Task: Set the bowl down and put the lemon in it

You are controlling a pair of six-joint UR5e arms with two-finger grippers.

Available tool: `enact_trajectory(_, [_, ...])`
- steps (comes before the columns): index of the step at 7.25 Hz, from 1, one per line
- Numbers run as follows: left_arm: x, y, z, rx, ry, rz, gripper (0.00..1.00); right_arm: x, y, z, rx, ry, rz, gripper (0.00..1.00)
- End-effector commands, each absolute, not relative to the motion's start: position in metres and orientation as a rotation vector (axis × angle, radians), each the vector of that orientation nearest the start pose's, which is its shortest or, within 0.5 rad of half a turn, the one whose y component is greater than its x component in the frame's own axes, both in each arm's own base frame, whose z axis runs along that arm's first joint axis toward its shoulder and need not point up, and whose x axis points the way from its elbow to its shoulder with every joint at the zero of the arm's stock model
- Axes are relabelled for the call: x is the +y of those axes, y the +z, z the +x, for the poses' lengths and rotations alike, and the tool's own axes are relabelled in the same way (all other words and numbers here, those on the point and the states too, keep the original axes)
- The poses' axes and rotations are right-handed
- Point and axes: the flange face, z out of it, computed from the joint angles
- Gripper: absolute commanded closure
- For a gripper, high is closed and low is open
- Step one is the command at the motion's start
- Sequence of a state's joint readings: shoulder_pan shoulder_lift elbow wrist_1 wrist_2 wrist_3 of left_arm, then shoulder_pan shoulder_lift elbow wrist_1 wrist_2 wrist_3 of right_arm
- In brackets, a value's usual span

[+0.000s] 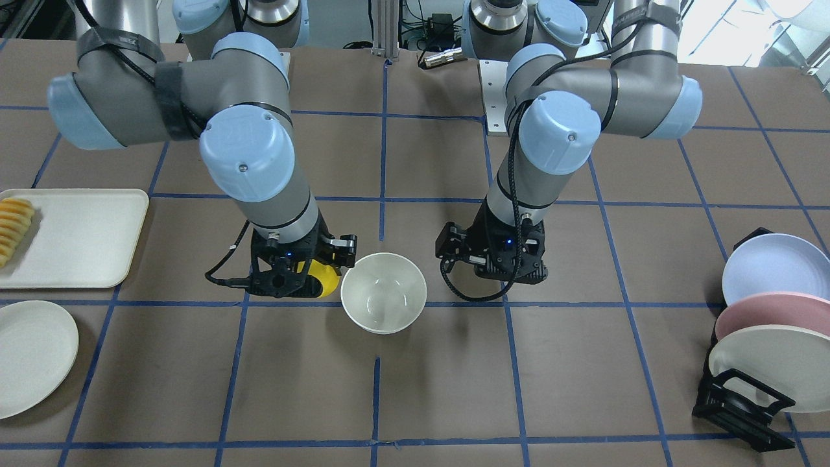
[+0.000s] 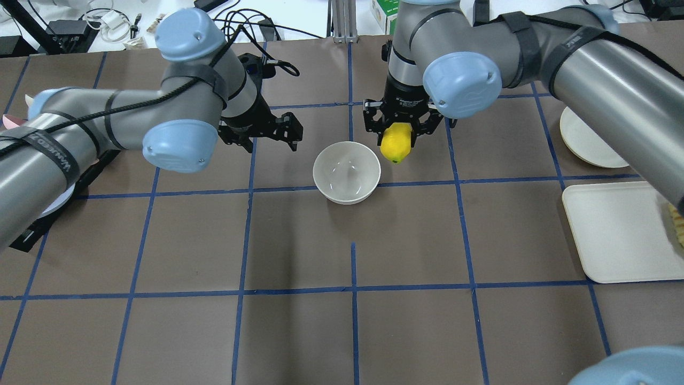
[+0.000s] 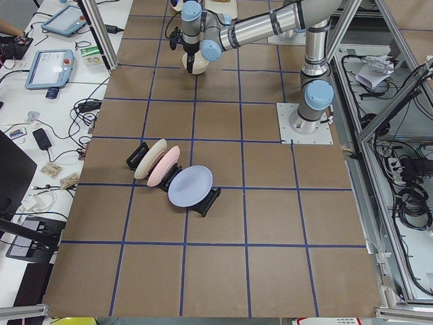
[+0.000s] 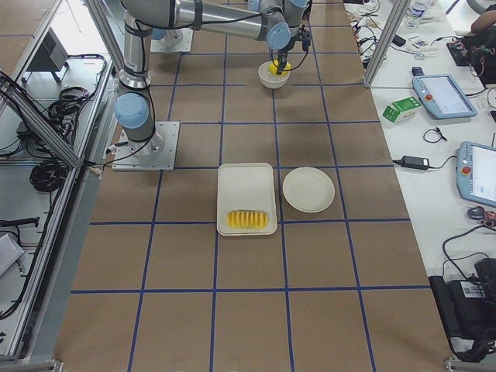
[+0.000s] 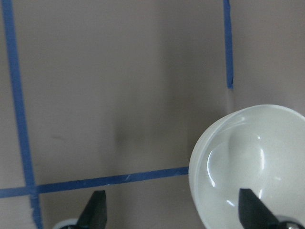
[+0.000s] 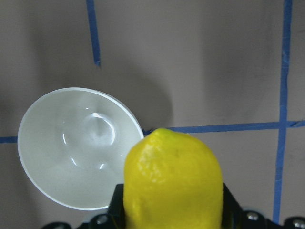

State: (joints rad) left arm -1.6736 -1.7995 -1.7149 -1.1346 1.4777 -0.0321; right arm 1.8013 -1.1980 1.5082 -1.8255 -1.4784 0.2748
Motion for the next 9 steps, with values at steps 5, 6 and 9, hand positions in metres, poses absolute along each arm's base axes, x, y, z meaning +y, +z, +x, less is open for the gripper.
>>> enact_trajectory(5, [-0.503,0.483,-0.14,3.135,-0.043,0.05,0.0,-0.565,0.248,0.368,3.069,0.119,-0.001,1.0])
enact_trajectory(6, [-0.503,0.487,-0.131,3.106,-0.054,0.033,0.0,-0.57,0.239,0.369,3.065,0.104,-0.004,1.0])
enact_trajectory(9, [-0.502,0.496,-0.13,3.115,-0.045,0.03,0.0,-0.571,0.214,0.37,3.078,0.158,0.003,0.65])
